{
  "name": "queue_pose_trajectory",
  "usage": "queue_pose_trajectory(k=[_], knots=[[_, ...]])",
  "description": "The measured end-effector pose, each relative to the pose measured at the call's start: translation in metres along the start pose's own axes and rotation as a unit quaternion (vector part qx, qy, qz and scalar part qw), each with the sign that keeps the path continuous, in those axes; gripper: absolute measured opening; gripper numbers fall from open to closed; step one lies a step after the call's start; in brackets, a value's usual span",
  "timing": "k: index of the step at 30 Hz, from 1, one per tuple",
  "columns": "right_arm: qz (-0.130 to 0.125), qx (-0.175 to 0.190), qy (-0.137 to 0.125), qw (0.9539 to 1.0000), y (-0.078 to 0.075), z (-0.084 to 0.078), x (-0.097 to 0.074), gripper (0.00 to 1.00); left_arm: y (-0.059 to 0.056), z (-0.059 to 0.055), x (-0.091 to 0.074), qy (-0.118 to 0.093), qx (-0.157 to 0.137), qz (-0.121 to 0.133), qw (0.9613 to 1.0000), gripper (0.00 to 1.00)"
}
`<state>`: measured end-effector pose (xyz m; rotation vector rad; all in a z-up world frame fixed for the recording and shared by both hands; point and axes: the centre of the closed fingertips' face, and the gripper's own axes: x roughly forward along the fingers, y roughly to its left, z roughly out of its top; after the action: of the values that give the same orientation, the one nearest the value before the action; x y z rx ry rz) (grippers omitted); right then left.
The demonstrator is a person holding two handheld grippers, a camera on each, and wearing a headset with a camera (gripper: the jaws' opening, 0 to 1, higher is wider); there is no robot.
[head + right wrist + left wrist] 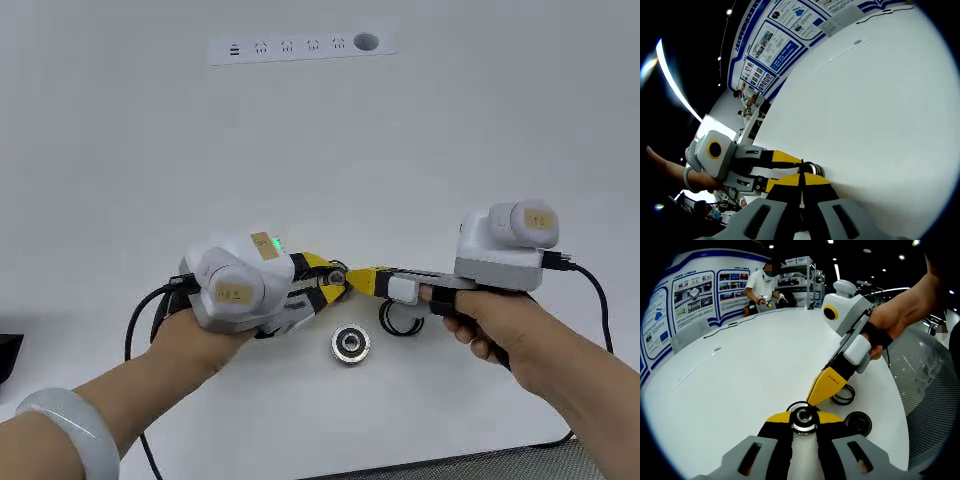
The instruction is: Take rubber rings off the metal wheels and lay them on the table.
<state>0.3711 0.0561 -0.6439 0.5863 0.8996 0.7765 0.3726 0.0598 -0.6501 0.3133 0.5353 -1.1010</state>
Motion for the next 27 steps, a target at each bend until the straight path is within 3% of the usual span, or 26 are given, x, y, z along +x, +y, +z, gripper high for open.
queue_pose_trajectory(k=[6, 11, 21, 27], knots=[[-0.002, 0.002, 0.001, 1.0000, 0.001, 0.000, 0.001, 0.02, -0.003, 0.004, -0.006, -0.011, 0.009, 0.001, 0.9999, 0.23], [0.000, 0.002, 0.001, 1.0000, 0.003, -0.001, 0.000, 0.02, -0.002, 0.001, -0.011, -0.010, 0.026, 0.010, 0.9996, 0.28], [0.015, 0.004, -0.005, 0.9999, 0.011, -0.001, -0.005, 0.02, 0.003, -0.008, -0.018, -0.006, 0.013, 0.022, 0.9997, 0.43], [0.022, 0.013, -0.018, 0.9995, 0.017, -0.001, -0.017, 0.02, 0.004, -0.011, -0.021, -0.008, -0.001, 0.028, 0.9996, 0.51]])
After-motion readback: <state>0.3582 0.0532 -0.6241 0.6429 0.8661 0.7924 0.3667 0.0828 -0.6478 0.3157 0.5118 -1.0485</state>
